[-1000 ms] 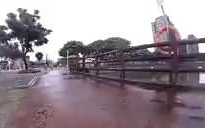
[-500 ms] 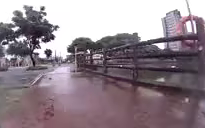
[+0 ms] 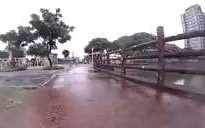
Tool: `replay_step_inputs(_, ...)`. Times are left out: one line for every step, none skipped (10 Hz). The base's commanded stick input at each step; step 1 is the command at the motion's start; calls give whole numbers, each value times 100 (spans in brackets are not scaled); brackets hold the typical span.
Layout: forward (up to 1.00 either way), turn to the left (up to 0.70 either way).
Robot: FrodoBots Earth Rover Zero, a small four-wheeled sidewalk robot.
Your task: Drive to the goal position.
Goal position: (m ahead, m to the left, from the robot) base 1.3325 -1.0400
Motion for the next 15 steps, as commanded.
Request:
replay_step_inputs(63, 62)
replay_step_inputs(45, 73)
replay_step_inputs(26, 84)
replay_step_inputs(8, 95)
replay_step_inputs(0, 86)
replay_step_inputs(0, 59)
replay_step_inputs(0, 33)
replay_step_inputs(0, 7)
replay_step_inputs(83, -1)
replay_step_inputs(100, -1)
replay_step_inputs(100, -1)
replay_step_inputs(100, -1)
replay_step_inputs(100, -1)
replay_step_inputs(100, -1)
replay_step_inputs(100, -1)
